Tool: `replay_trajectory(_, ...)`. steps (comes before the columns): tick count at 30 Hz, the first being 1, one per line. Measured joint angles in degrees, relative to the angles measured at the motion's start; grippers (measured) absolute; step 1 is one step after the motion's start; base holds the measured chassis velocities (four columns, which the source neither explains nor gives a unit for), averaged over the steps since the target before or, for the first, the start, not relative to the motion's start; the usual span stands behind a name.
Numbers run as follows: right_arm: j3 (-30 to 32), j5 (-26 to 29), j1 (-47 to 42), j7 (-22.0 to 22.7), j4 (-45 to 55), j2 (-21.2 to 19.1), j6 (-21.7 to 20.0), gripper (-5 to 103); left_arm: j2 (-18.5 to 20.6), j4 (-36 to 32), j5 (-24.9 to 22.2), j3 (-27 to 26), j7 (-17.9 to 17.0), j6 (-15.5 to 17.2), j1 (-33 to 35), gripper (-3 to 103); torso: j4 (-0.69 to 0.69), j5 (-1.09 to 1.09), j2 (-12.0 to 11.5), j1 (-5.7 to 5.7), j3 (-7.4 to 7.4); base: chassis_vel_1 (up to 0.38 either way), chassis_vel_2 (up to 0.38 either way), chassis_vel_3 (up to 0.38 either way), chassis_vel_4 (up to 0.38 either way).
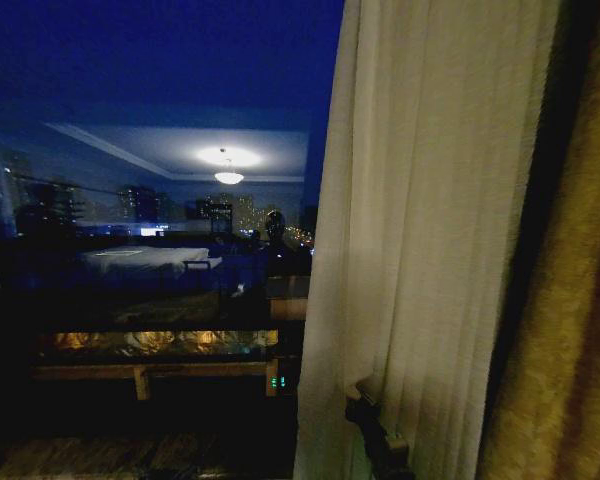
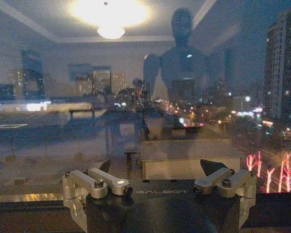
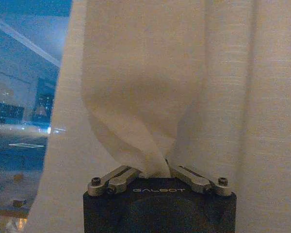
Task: Open the curtains by pulling them apart, changing their state from closed to fully open.
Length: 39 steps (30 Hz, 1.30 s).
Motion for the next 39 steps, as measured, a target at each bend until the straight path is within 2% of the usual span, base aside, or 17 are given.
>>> replay_trajectory(14,-0.05,-0.32,-0.31,0.13,0.12,-0.02,0.51,1,0.21,0.57,-0.16,-0.13,0.07,-0.26,-0.1,100,-0.03,0.02,-0.01,0.0,0.01,-0.227,-0.221,0.216,0.211)
replay_trajectory(17,0.33,-1.61,-1.31,0.54,0.64,-0.02,1.74,1,0.32,0.74,-0.23,-0.13,0.08,-0.32,-0.09,100,-0.01,-0.01,0.0,0.0,0.0,-0.16,-0.153,0.153,0.159)
replay_trajectory(23,0.02,-3.55,-3.0,0.31,1.44,-0.01,4.08,1,0.5,1.44,-0.33,-0.04,0.08,-0.81,-0.1,100,-0.01,0.02,0.0,0.0,0.0,-0.081,-0.075,0.087,0.071)
replay_trajectory(29,-0.02,-4.0,-3.29,0.29,1.41,0.0,4.36,1,0.79,1.7,-0.59,0.0,0.09,-0.94,-0.19,100,0.0,-0.02,0.0,0.0,0.01,0.0,0.0,0.0,0.0)
replay_trajectory(33,2.3,-2.49,-0.68,1.22,-0.44,0.01,1.99,1,1.21,1.55,-1.18,-0.09,0.1,-0.94,-0.12,100,0.0,0.01,0.0,-0.01,0.01,0.0,0.0,0.0,0.0)
replay_trajectory(39,7.57,-1.09,3.1,2.12,-4.05,0.0,1.3,1,1.7,1.01,-1.64,-0.43,0.13,-1.08,0.59,100,-0.01,0.01,0.0,0.0,0.01,0.0,0.0,0.0,0.0)
